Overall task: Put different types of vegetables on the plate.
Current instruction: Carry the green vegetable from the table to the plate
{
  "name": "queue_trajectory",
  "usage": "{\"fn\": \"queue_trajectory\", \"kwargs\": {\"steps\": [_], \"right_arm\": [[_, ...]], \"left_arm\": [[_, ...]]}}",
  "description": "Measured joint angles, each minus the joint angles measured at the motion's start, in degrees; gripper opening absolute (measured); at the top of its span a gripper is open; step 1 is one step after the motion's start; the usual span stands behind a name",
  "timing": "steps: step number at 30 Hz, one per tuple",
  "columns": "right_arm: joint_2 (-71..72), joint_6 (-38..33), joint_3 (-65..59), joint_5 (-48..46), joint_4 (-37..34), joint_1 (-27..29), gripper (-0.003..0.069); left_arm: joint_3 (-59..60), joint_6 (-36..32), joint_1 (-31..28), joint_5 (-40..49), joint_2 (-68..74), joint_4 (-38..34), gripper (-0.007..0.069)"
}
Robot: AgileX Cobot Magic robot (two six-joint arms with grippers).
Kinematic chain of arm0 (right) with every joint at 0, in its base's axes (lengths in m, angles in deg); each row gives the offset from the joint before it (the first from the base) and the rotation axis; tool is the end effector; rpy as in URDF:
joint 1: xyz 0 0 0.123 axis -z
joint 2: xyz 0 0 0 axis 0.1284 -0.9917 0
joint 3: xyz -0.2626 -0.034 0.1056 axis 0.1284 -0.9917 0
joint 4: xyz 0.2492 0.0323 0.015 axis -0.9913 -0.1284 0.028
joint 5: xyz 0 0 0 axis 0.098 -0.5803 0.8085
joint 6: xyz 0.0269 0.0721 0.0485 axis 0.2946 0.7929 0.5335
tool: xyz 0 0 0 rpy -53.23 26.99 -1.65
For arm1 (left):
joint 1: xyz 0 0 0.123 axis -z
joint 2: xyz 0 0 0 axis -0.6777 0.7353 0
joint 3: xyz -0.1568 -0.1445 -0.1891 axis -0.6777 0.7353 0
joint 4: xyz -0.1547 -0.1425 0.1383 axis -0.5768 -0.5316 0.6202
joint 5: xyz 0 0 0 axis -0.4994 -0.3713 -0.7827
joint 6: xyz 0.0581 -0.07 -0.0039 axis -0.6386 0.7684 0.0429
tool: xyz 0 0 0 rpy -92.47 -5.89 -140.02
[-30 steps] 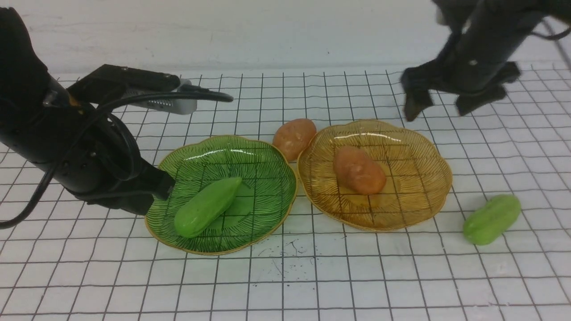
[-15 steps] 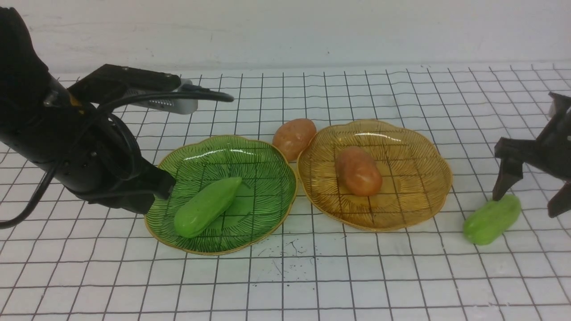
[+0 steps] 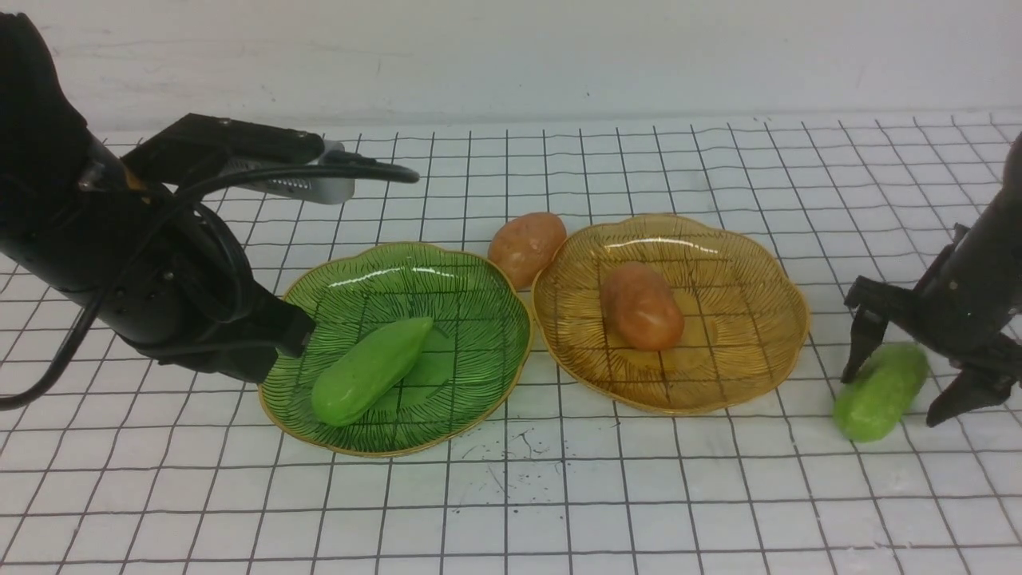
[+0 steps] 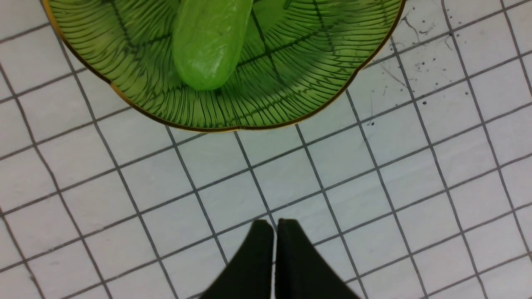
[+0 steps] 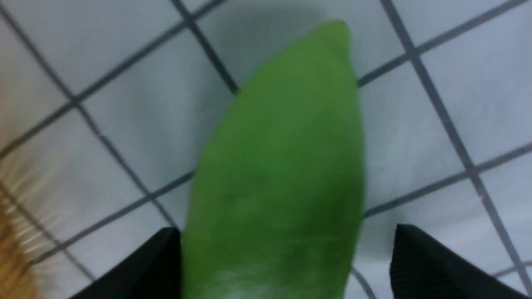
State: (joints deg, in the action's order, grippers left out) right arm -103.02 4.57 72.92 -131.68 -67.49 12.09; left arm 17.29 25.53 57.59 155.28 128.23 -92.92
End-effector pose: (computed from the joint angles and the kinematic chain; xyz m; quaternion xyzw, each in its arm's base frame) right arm 0.3799 -0.0121 0.1556 -0.2671 -0.9569 -0.0956 0.0622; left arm 0.2549 -0.0778 0.3276 0.1732 0.9677 -0.0684 0.1698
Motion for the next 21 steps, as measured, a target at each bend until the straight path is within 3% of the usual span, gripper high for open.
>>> {"fn": "queue_trajectory", "kwargs": {"steps": [4,5,6,13,17,20,21], "right_arm": [[-0.4,-1.8,0.0,0.3,-0.1,0.0,0.0446],[-0.4,-2.1,0.1,0.4,0.2,0.0,0.0377],[-0.4,-2.6,0.6,-0.2,0.5,0.0,0.0366],[1.9,-8.9,12.0,-5.3,0.1,-0.6,0.0377],[5.8,-12.1,17.4,-5.5,-7.3,-4.5,0.0377],[7.4,-17.3,22.2,-2.1,-16.3,-13.1,0.0377],[7.4,-17.8,22.6,-1.4,-17.2,-13.7,0.0377]], "left_arm": [[0.0,0.0,0.0,0.0,0.0,0.1,-0.0008],[0.0,0.0,0.0,0.0,0.0,0.1,-0.0008],[0.0,0.0,0.0,0.0,0.0,0.1,-0.0008],[0.0,-0.2,0.0,0.0,0.0,0.3,-0.0008],[0.0,0.0,0.0,-1.0,0.0,2.1,-0.0008],[0.0,0.4,0.0,-2.5,0.0,3.2,-0.0008],[0.0,0.4,0.0,-2.7,0.0,3.2,-0.0008]]}}
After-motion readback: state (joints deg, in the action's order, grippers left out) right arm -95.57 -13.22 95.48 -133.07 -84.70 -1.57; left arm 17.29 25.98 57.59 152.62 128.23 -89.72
